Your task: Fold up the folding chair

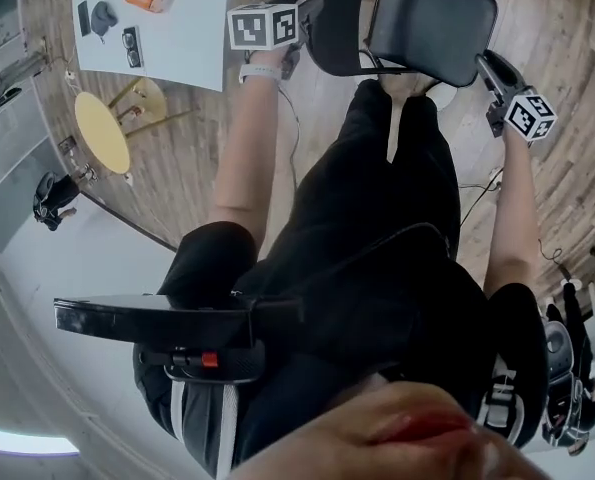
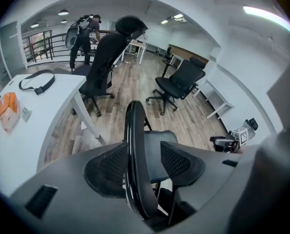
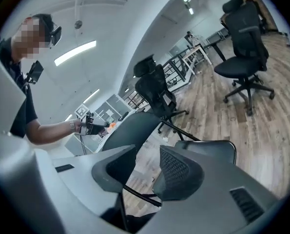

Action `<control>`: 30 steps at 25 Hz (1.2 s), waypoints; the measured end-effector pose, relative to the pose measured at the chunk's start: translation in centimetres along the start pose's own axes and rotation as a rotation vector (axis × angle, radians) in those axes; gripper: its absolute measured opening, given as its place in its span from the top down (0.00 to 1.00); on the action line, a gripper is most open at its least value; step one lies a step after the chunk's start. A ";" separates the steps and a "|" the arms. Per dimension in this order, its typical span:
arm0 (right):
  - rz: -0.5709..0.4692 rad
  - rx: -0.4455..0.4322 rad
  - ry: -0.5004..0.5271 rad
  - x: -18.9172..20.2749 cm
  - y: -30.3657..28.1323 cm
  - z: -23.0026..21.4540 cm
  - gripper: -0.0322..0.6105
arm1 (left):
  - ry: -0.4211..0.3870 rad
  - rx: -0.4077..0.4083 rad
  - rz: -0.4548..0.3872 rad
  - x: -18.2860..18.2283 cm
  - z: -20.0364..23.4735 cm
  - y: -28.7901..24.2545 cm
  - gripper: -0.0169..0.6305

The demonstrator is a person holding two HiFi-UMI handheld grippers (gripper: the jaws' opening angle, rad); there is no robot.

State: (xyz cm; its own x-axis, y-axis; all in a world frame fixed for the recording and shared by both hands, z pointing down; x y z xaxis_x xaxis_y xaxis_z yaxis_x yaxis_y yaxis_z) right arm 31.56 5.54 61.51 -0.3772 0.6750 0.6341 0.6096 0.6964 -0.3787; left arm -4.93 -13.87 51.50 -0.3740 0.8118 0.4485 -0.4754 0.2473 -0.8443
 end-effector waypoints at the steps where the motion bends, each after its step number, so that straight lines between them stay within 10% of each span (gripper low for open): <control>1: 0.005 0.003 -0.039 1.0 -0.2 -1.7 0.74 | 0.003 -0.003 0.020 0.5 0.4 -0.7 0.68; 16: 0.152 0.062 -0.427 17.2 -1.3 -24.6 0.47 | -0.019 0.002 0.135 1.5 2.0 -8.6 0.67; 30: 0.154 -0.048 -0.630 19.6 -6.5 -30.4 0.44 | -0.024 -0.011 0.223 1.1 2.0 -9.9 0.68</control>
State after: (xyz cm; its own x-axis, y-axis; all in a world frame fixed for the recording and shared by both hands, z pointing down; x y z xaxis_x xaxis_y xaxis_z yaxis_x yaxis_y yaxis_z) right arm 41.43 6.84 96.92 -0.6103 0.7904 0.0526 0.7147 0.5781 -0.3937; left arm -2.23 -16.49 60.97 -0.4878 0.8342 0.2571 -0.3700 0.0692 -0.9265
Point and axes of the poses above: the fingertips, and each gripper's own axes: y backward along the fingers, z to its left, x out of its underside, the point moved 5 cm from there along y, backward along the fingers
